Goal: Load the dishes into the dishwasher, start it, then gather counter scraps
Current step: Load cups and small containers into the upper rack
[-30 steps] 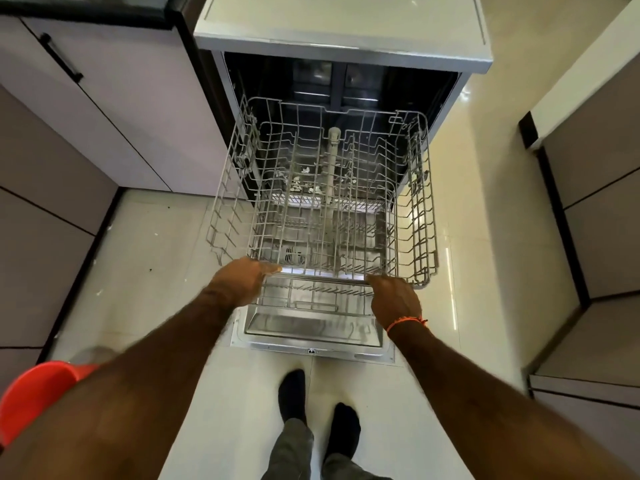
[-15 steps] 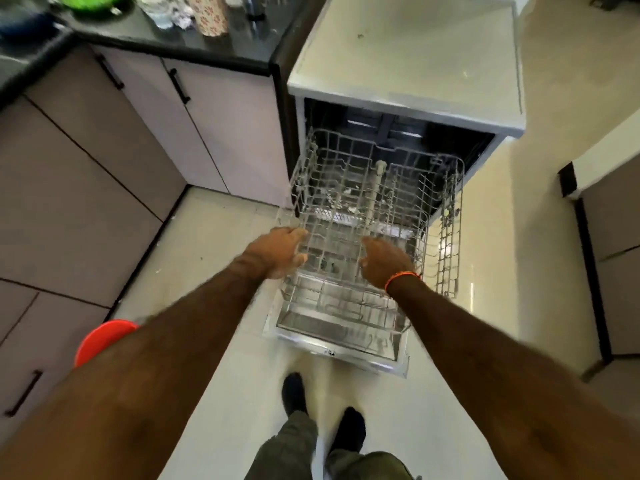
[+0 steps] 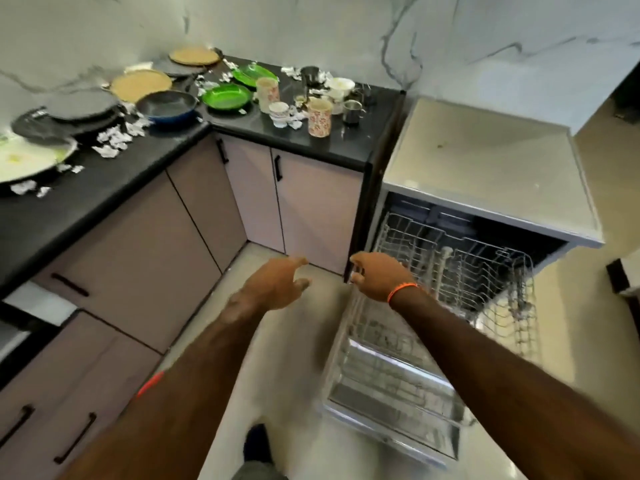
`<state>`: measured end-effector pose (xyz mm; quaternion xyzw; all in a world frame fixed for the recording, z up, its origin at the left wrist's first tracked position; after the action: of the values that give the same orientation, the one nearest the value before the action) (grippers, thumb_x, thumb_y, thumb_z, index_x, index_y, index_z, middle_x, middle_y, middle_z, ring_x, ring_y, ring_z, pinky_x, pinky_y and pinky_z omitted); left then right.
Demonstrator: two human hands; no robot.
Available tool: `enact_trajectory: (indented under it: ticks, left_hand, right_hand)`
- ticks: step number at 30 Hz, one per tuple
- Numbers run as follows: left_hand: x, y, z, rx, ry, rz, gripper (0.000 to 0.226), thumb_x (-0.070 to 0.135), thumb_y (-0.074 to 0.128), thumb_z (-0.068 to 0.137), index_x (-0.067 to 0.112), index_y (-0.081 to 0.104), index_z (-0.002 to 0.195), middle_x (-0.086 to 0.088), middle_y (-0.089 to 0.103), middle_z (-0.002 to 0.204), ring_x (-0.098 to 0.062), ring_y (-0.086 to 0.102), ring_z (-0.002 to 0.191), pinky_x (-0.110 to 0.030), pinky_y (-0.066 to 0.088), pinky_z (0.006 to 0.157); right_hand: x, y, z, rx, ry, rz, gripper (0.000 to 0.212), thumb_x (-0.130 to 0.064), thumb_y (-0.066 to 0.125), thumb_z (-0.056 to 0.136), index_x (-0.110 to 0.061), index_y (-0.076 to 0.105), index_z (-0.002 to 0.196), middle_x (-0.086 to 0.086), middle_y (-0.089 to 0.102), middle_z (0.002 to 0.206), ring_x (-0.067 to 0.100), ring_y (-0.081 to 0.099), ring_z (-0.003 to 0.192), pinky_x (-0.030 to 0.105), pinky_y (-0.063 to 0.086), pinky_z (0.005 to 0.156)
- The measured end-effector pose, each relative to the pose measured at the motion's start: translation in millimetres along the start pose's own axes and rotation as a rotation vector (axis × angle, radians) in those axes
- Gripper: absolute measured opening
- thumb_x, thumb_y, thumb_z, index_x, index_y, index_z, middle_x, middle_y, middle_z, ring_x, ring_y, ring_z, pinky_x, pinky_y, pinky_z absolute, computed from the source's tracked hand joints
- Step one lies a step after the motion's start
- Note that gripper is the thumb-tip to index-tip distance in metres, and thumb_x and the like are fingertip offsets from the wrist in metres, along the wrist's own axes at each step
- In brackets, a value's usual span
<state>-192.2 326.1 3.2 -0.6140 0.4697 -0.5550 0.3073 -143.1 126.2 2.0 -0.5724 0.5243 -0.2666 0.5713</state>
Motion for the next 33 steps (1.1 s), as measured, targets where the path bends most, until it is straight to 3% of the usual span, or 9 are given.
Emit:
enact_trajectory:
  ticks: [4, 8, 13, 21, 25, 30, 33]
  left_hand:
    - [-70.0, -33.9, 5.9, 0.022, 0.016, -0.059, 0.050, 0.037, 0.061, 0.098, 0.024, 0.053, 0.145, -0.001, 0.049, 0.152, -0.023, 0.044, 0.141, -0.039, 0.036, 0.116]
    - [-136.7, -61.7, 25.6, 0.038, -0.006, -0.123, 0.050, 0.043, 0.062, 0.095, 0.032, 0.054, 0.143, -0.006, 0.029, 0.165, -0.025, 0.032, 0.150, -0.049, 0.036, 0.117]
    - [-175.9, -80.8, 82.3, 0.036, 0.003, -0.180, 0.060, 0.039, 0.066, 0.096, 0.024, 0.045, 0.151, -0.007, 0.030, 0.164, -0.024, 0.029, 0.151, -0.041, 0.029, 0.120]
    - [-188.7, -94.6, 209.4, -0.040, 0.052, -0.157, 0.083, 0.040, 0.066, 0.096, 0.012, 0.022, 0.160, -0.007, 0.031, 0.164, -0.024, 0.030, 0.150, -0.035, 0.027, 0.120]
    - [-189.8, -113.5, 277.1, -0.092, 0.078, -0.116, 0.088, 0.043, 0.067, 0.094, 0.012, 0.019, 0.161, -0.008, 0.030, 0.164, -0.023, 0.030, 0.150, -0.034, 0.028, 0.121]
    - [-179.0, -149.2, 367.4, -0.041, 0.109, -0.127, 0.090, 0.042, 0.070, 0.093, 0.014, 0.019, 0.161, -0.008, 0.033, 0.163, -0.023, 0.035, 0.148, -0.034, 0.030, 0.119]
    - [-165.1, -165.2, 410.9, -0.043, 0.155, -0.151, 0.091, 0.042, 0.072, 0.091, 0.016, 0.019, 0.161, -0.009, 0.034, 0.162, -0.023, 0.036, 0.147, -0.033, 0.032, 0.118]
  right_hand:
    - [-38.6, 13.9, 46.7, -0.005, 0.057, 0.103, 0.052, -0.033, 0.060, 0.092, -0.018, 0.054, 0.141, 0.007, 0.056, 0.143, 0.026, 0.052, 0.131, 0.034, 0.039, 0.108]
    - [-65.6, 22.5, 79.6, 0.039, 0.190, 0.315, 0.058, -0.030, 0.066, 0.092, -0.013, 0.049, 0.145, 0.008, 0.056, 0.143, 0.025, 0.053, 0.130, 0.031, 0.039, 0.107]
    - [-73.5, 19.3, 127.4, 0.087, 0.298, 0.542, 0.058, -0.028, 0.070, 0.090, -0.014, 0.051, 0.143, 0.005, 0.060, 0.140, 0.020, 0.057, 0.127, 0.031, 0.042, 0.107]
    - [-45.0, -3.0, 245.9, 0.135, 0.392, 0.643, 0.059, -0.026, 0.068, 0.091, -0.014, 0.048, 0.145, 0.004, 0.055, 0.144, 0.020, 0.052, 0.132, 0.033, 0.039, 0.109]
    - [-26.7, -19.9, 298.5, 0.137, 0.427, 0.687, 0.061, -0.026, 0.069, 0.091, -0.014, 0.046, 0.146, 0.005, 0.053, 0.146, 0.022, 0.053, 0.131, 0.037, 0.041, 0.111]
    - [1.0, -57.2, 368.3, 0.216, 0.443, 0.693, 0.063, -0.024, 0.069, 0.090, -0.017, 0.045, 0.148, 0.003, 0.053, 0.146, 0.021, 0.053, 0.131, 0.035, 0.041, 0.111]
    - [6.9, -77.2, 398.4, 0.258, 0.457, 0.705, 0.066, -0.022, 0.071, 0.088, -0.017, 0.044, 0.148, 0.004, 0.054, 0.145, 0.022, 0.059, 0.122, 0.038, 0.045, 0.108]
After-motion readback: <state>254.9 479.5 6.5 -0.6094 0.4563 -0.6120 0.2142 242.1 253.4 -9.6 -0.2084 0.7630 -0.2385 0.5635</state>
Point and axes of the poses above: each hand's wrist, its own z-axis towards the middle knuckle, its own y-axis out of the palm, x = y × z, the point moved 8 cm from there along z, towards the middle knuckle
